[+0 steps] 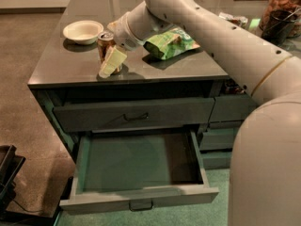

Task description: Place orange can into middle drawer

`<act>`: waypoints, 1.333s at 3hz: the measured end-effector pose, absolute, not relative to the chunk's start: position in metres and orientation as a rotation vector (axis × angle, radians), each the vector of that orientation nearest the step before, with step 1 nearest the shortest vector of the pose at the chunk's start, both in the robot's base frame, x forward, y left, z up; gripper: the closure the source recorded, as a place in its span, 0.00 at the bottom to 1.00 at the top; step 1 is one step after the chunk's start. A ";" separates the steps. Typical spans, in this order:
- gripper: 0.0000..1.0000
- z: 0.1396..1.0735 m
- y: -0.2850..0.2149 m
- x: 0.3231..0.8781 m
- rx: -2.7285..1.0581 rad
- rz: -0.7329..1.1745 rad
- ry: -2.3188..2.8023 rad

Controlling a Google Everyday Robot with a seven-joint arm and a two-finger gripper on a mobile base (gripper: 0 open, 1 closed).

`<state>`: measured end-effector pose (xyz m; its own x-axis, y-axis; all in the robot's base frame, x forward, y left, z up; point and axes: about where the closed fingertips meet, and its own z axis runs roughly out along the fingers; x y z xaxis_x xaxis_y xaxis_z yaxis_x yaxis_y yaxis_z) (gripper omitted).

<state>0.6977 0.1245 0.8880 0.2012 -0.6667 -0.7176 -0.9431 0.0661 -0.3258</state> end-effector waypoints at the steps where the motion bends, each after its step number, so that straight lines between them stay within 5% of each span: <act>1: 0.18 0.888 0.125 0.698 -1.671 0.432 1.536; 4: 0.88 0.888 0.125 0.698 -1.671 0.432 1.536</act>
Offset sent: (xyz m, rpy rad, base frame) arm 0.0000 0.0000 0.0000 0.0000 0.0000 0.0000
